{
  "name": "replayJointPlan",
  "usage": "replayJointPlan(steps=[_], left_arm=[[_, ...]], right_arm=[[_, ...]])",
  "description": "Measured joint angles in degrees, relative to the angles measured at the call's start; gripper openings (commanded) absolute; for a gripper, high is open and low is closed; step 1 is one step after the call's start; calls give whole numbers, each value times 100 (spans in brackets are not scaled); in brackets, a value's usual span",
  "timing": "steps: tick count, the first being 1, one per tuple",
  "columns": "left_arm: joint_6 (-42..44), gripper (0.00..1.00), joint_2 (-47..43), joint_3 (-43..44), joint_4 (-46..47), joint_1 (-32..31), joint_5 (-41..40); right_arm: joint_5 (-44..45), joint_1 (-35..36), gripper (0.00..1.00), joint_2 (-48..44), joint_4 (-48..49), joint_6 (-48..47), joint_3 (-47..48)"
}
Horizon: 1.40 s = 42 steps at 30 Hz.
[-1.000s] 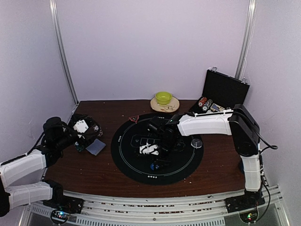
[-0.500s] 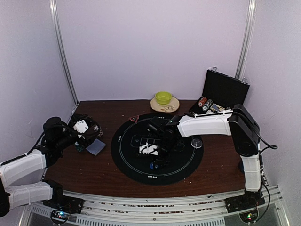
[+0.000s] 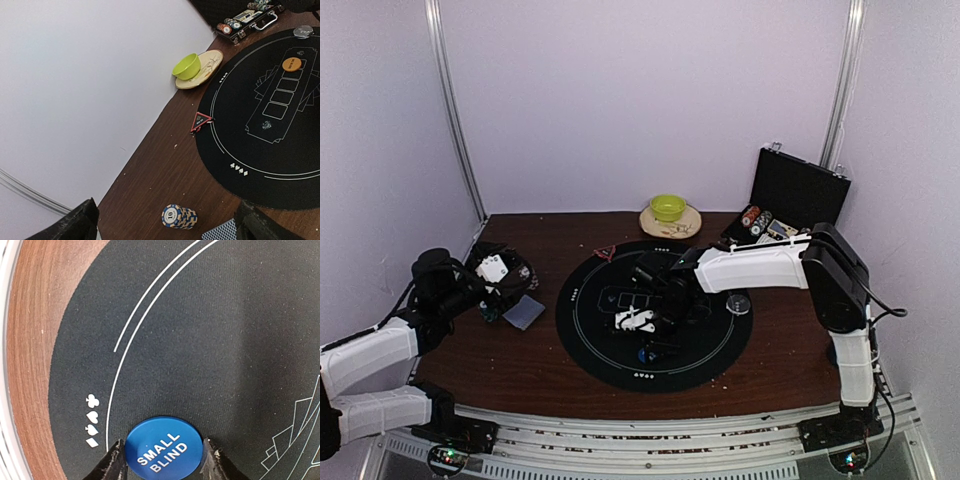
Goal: Distribute texas hold em gaming equipment
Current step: Place the small blind button in the small blind area, then pick up the big blind button from the poker table mat.
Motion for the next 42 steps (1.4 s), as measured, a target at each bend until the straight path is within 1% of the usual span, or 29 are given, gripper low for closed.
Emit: replayJointPlan(steps=[14,16,20,24,28,32,34,38,42], left_arm=[[15,98,0,0,-2,0,0],[33,98,0,0,-9,0,0],[39,98,0,0,-17,0,2],[42,98,0,0,-17,0,2],[42,98,0,0,-20,0,2],[42,98,0,0,-20,0,2],[42,98,-2,0,-20,0,2],[42,98,-2,0,-22,0,2],[42,98,-4,0,-22,0,2]], right_arm=[[66,17,48,13,20,94,0],[103,22,51,13,22,96,0],[129,26,64,26,31,96,4],[125,37,73,37,-46,103,57],[133,44,83,37,-83,118,96],[319,0,92,13,-44,105,168],[466,-59,99,-61,-9,125,170],[898,-326,100,-400,129,120,170],[1370,-772,100,-846,326,101,166]])
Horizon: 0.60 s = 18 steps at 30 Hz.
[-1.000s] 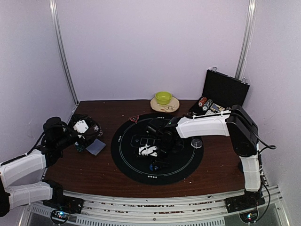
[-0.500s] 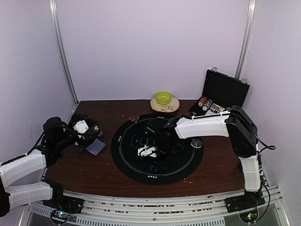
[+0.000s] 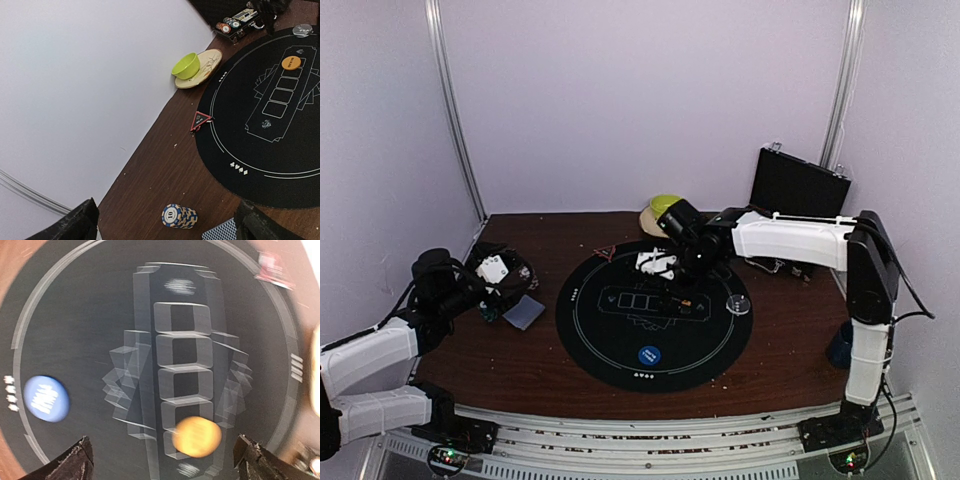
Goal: Distribute texas hold em gaming equipment
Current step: Pick up the big blind button from the poker table mat.
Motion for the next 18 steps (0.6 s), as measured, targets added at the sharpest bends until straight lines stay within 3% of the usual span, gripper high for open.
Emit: replayJointPlan(steps=[9,18], left_arm=[[0,98,-4,0,0,0,28],[0,98,-4,0,-4,0,90]], right_arm=[[966,-1071,100,-247,50,-2,-70],[1108,-1818,100,-120,-490,13,-269]])
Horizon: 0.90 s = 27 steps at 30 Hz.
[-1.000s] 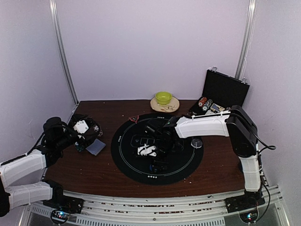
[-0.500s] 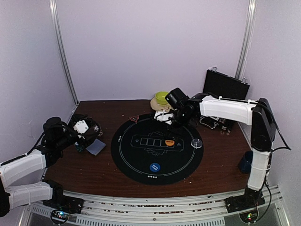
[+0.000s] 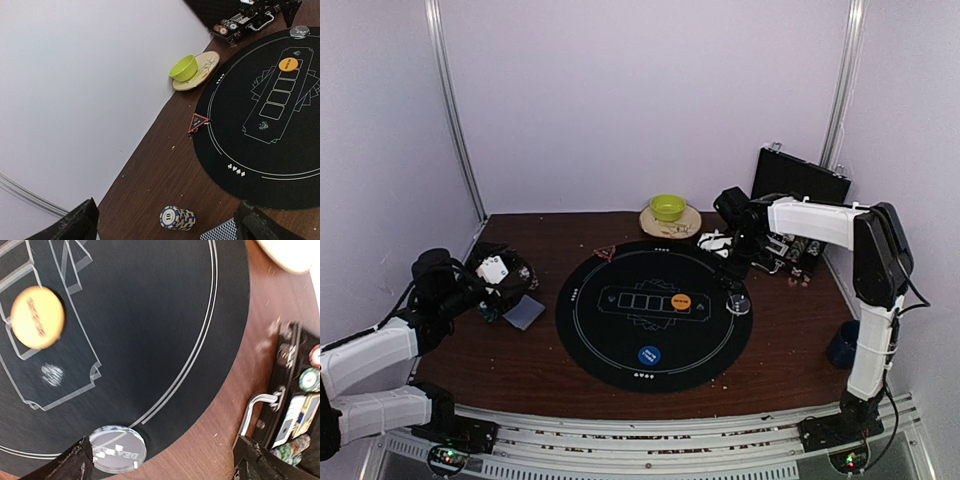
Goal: Distribute texas hold em gaming equipment
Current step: Pick up the big blind button from the poker table mat.
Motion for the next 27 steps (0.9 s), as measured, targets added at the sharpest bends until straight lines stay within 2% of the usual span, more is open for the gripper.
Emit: replayJointPlan(steps=[18,27], left_arm=[[0,98,13,0,-33,0,59],[0,98,20,0,-33,0,61]], right_arm=[[-170,-127,100,245,-487,-511,-492],[-238,452,100,251,-361,-527,-492]])
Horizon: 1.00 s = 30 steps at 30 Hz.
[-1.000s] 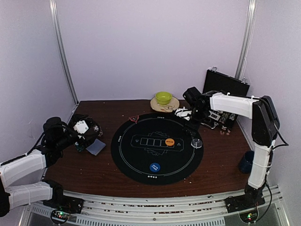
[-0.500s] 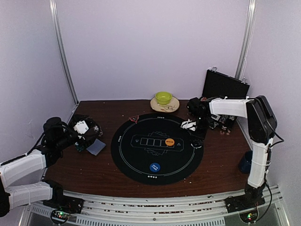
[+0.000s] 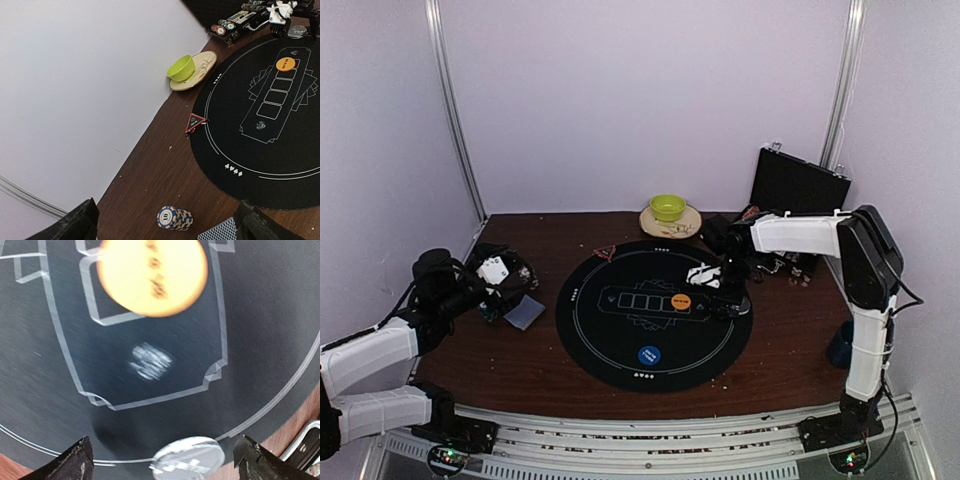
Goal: Distribute texas hold em gaming equipment
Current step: Pick up the big blind button from the poker table mat.
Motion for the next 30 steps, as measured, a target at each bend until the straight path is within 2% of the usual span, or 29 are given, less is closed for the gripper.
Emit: replayJointPlan(steps=[14,20,30], left_arm=[[4,98,55,0,-2,0,0],[24,98,55,0,-2,0,0],[42,98,57,0,-2,0,0]], right_arm=[[-304,487,100,4,481,291,57],[-448,833,96,269,861,896,444],[-452,780,91,890,1156,1829,890]])
